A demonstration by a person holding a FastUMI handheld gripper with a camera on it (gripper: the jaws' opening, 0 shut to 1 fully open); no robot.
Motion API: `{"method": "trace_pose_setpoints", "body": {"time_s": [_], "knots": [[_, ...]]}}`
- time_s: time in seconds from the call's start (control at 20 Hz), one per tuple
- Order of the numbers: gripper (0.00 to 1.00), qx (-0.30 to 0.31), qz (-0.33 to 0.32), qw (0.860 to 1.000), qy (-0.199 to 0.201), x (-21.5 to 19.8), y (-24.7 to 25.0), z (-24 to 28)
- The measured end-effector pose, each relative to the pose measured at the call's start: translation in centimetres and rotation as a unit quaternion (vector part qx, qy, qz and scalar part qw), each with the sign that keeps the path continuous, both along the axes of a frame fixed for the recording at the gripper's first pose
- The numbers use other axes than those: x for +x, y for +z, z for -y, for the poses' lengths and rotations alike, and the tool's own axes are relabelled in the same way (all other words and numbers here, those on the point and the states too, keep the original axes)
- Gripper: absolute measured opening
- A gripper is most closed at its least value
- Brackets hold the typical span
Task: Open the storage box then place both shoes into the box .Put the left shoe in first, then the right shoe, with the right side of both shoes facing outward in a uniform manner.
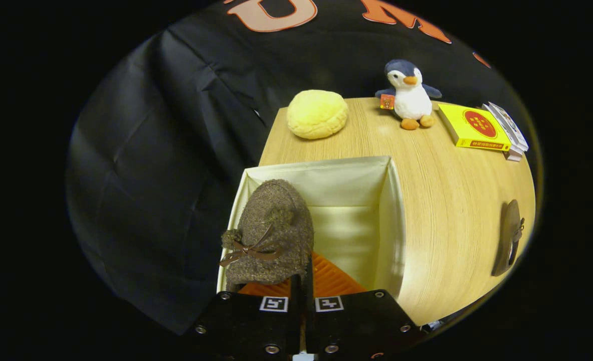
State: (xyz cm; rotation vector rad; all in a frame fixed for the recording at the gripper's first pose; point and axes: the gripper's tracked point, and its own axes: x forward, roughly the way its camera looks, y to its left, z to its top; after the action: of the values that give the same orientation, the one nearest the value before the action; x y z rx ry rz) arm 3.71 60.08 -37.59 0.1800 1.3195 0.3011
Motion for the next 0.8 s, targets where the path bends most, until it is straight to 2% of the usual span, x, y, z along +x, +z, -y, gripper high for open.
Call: {"method": "trace_pose_setpoints", "body": {"time_s": [0.3, 0.5, 0.55, 0.8], "knots": [[0.08, -0.007, -0.053, 0.999, -0.002, -1.4, -3.7, -1.9], [0.21, 0.019, -0.091, 0.996, 0.015, -3.6, -4.4, -3.0], [0.26, 0.027, -0.09, 0.995, 0.023, -3.9, -4.1, -3.0], [0.32, 0.102, -0.055, 0.992, 0.05, -4.1, 0.7, -3.0]]}}
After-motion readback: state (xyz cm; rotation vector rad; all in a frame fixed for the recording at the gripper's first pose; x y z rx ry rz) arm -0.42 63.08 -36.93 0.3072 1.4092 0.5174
